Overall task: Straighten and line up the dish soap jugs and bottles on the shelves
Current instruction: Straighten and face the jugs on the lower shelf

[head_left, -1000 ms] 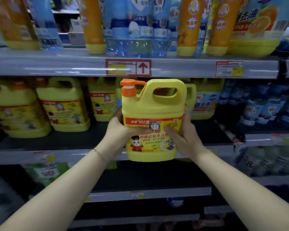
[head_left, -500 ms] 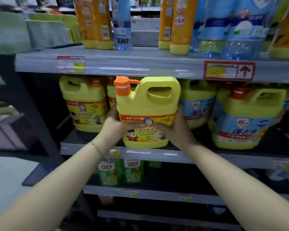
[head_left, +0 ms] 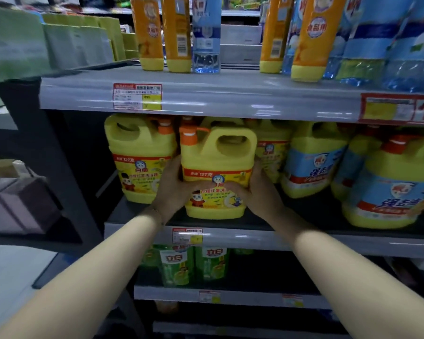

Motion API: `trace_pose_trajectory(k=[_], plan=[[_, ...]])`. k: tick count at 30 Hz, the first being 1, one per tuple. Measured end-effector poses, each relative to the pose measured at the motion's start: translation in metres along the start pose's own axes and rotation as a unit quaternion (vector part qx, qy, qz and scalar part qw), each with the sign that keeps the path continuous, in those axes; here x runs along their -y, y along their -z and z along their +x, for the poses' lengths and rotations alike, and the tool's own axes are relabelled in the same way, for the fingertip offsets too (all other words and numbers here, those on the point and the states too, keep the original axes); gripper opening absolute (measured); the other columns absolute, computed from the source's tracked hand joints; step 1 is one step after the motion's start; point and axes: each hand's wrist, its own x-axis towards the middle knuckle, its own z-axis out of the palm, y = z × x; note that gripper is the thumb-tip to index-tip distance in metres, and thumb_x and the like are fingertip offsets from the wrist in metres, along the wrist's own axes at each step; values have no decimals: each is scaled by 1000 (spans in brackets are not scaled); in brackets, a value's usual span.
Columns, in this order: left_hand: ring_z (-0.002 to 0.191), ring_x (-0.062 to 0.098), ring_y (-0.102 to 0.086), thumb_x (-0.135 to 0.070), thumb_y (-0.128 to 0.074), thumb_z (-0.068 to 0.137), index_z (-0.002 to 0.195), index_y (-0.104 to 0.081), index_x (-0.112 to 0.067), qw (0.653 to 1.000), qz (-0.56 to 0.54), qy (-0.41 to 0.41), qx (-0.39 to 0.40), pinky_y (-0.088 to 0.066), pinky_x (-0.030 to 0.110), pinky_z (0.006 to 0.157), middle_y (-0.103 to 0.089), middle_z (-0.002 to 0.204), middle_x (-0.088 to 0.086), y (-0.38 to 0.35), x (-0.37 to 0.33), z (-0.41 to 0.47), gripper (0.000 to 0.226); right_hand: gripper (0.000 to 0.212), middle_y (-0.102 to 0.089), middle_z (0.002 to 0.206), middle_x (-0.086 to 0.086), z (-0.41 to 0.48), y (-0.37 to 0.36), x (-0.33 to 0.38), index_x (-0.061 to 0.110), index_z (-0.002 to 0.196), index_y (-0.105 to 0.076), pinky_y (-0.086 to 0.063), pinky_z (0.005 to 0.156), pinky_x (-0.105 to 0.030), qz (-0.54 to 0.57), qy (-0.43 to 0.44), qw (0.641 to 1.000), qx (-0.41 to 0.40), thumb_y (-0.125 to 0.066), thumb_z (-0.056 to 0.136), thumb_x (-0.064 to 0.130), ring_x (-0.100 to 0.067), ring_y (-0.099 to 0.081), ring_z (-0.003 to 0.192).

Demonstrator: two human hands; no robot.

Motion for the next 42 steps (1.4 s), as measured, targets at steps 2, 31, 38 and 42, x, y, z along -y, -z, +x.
trace_pose_trajectory(k=[2, 31, 38, 42], plan=[[98, -12, -56, -24, -89, 59, 116, -56, -25, 998, 43, -34, -17, -46, 16, 88, -61, 107, -21, 1, 1, 2, 66, 97, -53, 133, -3, 4, 0, 1, 15, 140, -21, -50, 94, -44, -7, -22, 1000, 17, -61, 68, 67, -20, -55, 118], [103, 15, -56, -23, -73, 76, 113, -58, -5, 979, 126, -85, 137, -40, 16, 78, -58, 109, 1, -194, -41, 21, 44, 28, -65, 109, -7, -33, 135, -38, 17, 112, -62, -47, 75, -29, -371, 11, 928, 46, -50, 93, 33, -27, -60, 103], [101, 20, -65, -10, -86, 68, 107, -63, -7, 990, -82, 105, 55, -51, 29, 81, -66, 113, 5, -257, -49, 65, 45, 27, -68, 96, -9, -39, 157, -53, 11, 106, -65, -46, 74, -28, -330, -3, 944, 18, -53, 90, 28, -27, -62, 93], [101, 19, -63, -26, -97, 45, 114, -57, -9, 985, -89, 144, 39, -53, 32, 83, -64, 115, 0, -260, -49, 71, 81, 30, -69, 88, -10, -35, 167, -55, 12, 114, -62, -45, 66, -28, -321, 15, 947, 4, -52, 91, 28, -27, -65, 84]])
